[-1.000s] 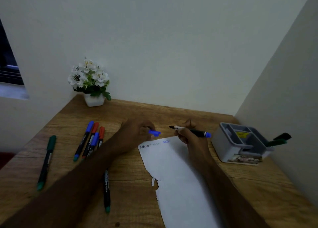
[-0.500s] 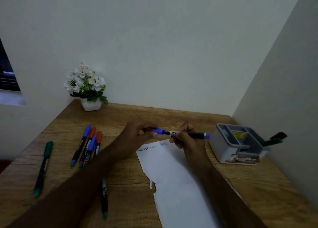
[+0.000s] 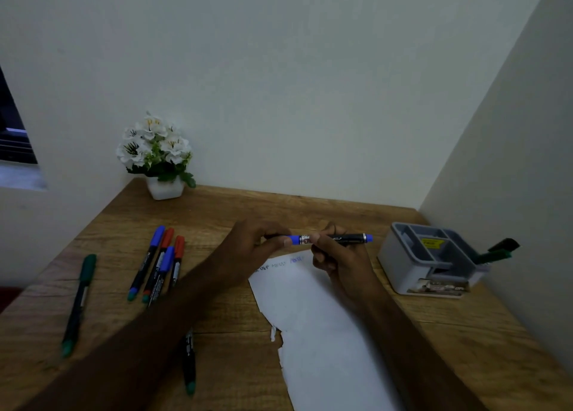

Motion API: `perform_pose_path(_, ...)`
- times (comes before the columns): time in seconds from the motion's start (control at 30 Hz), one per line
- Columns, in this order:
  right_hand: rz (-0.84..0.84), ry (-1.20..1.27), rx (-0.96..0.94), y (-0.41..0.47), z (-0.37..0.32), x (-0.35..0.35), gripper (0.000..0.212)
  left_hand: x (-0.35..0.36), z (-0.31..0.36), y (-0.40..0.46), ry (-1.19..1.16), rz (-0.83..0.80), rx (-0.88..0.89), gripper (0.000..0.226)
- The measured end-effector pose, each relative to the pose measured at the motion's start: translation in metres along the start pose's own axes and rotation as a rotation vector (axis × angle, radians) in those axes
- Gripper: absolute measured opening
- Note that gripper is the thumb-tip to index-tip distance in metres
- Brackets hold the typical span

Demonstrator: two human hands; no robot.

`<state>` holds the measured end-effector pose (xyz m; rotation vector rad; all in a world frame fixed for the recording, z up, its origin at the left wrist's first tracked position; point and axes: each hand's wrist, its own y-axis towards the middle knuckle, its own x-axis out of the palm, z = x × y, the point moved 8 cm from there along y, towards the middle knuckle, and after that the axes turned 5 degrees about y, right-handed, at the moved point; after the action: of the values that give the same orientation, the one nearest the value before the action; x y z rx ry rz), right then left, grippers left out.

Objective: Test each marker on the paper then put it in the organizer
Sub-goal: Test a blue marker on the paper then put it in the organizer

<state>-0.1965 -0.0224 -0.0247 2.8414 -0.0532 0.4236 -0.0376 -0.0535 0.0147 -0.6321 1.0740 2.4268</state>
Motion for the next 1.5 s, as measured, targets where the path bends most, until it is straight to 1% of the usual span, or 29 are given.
perform_pose_path(0.13,-0.029,0.041,0.039,0.001,-0.001,0.003,0.025,0.001,0.003,0.000,0.002,0.006,-0.025,0.013)
perform_pose_path(0.3,-0.071,0.001,0.044,0.002,-0.004,0.011,0.030,0.003,0.004,-0.004,-0.037,0.003,-0.060,0.015)
perform_pose_path(0.43,-0.103,0.004,0.043,0.004,-0.007,0.012,0.030,0.003,0.001,-0.007,-0.102,0.026,-0.119,0.019)
perform_pose_path(0.47,-0.097,0.005,0.039,0.003,-0.007,0.012,0.028,0.002,-0.002,-0.007,-0.125,0.045,-0.160,0.020)
perform_pose_path(0.53,-0.059,-0.084,-0.001,0.001,-0.005,0.013,0.020,0.003,-0.006,-0.007,-0.227,0.070,-0.241,0.022)
perform_pose_path(0.6,-0.036,-0.181,-0.053,-0.002,-0.007,0.018,0.011,0.011,0.000,-0.006,-0.381,0.064,-0.278,0.024)
perform_pose_path(0.63,-0.019,-0.205,-0.078,-0.002,-0.010,0.018,0.011,0.013,0.003,-0.004,-0.421,0.072,-0.277,0.024)
perform_pose_path(0.67,0.009,-0.221,-0.099,-0.002,-0.015,0.016,0.012,0.013,0.005,-0.002,-0.415,0.088,-0.270,0.024)
perform_pose_path(0.73,0.055,-0.214,-0.123,-0.001,-0.027,0.010,0.008,0.011,0.006,0.005,-0.318,0.096,-0.251,0.025)
perform_pose_path(0.87,0.206,-0.171,-0.192,-0.004,-0.063,-0.010,0.011,0.020,0.006,0.022,-0.155,0.020,-0.280,0.028)
perform_pose_path(0.93,0.288,-0.254,-0.244,-0.009,-0.086,-0.026,0.012,0.026,0.013,0.033,-0.112,0.003,-0.268,0.028)
perform_pose_path(1.0,0.379,-0.386,-0.280,-0.018,-0.110,-0.048,0.013,0.034,0.024,0.045,-0.083,-0.018,-0.227,0.029)
perform_pose_path(1.1,0.502,-0.690,-0.330,-0.036,-0.151,-0.082,0.007,0.054,0.047,0.064,-0.025,-0.089,-0.142,0.030)
perform_pose_path(1.17,0.591,-0.869,-0.348,-0.051,-0.183,-0.107,0.009,0.072,0.065,0.077,0.023,-0.141,-0.091,0.029)
perform_pose_path(1.33,0.703,-1.047,-0.393,-0.086,-0.247,-0.153,0.007,0.111,0.107,0.109,0.078,-0.215,0.002,0.024)
perform_pose_path(1.4,0.719,-1.137,-0.375,-0.094,-0.258,-0.163,0.008,0.124,0.120,0.117,0.090,-0.242,0.043,0.023)
perform_pose_path(1.5,0.699,-1.221,-0.296,-0.096,-0.257,-0.173,0.013,0.139,0.131,0.124,0.108,-0.264,0.080,0.022)
